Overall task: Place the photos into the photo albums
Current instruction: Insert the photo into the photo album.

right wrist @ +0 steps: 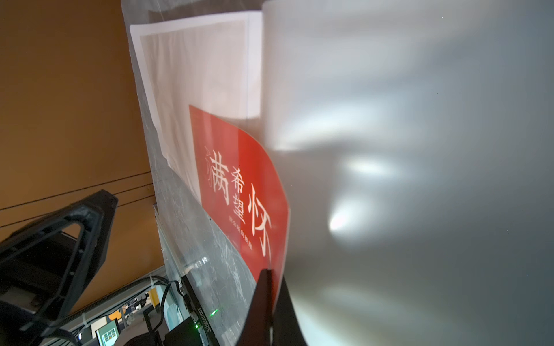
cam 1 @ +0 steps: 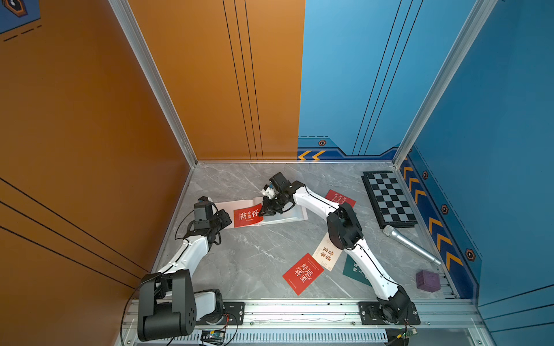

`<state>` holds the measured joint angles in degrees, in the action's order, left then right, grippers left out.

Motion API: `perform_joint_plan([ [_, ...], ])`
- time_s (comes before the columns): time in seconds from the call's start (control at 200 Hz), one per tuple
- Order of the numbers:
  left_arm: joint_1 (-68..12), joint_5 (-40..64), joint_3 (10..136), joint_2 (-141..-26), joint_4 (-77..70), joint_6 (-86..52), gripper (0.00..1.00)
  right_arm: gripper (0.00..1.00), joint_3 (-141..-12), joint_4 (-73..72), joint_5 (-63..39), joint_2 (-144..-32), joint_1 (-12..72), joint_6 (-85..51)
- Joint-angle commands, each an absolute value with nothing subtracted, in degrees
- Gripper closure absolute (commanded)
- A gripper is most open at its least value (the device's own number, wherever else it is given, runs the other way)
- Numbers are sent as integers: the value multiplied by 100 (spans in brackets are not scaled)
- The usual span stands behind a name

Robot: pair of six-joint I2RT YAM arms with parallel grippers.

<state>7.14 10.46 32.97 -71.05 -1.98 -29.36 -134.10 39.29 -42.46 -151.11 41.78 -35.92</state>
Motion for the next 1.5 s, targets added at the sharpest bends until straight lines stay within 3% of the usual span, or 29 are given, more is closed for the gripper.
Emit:
perform_joint_plan([
  [0.0, 694, 942, 3234, -7055, -176, -2808, 76, 100, -13373, 4694, -4318, -14968, 4415, -3070],
  [0.19, 677, 979, 3261, -7156, -171, -2812, 76, 100, -12803, 4697, -4028, -14539, 4478, -2937],
  [0.966, 687, 1126, 3387, -7577, -177, -2878, 75, 100, -14309, 4746, -3732, -15580, 4801, -3396],
  [1.051, 689, 1152, 3393, -7599, -180, -2883, 75, 96, -14431, 4746, -3691, -15650, 4848, -3401],
  [1.241, 693, 1171, 3415, -7663, -180, -2864, 75, 75, -14364, 4752, -3608, -15492, 4855, -3341],
  [1.491, 693, 1208, 3414, -7644, -183, -2874, 75, 63, -13845, 4807, -3183, -14855, 4756, -3114],
])
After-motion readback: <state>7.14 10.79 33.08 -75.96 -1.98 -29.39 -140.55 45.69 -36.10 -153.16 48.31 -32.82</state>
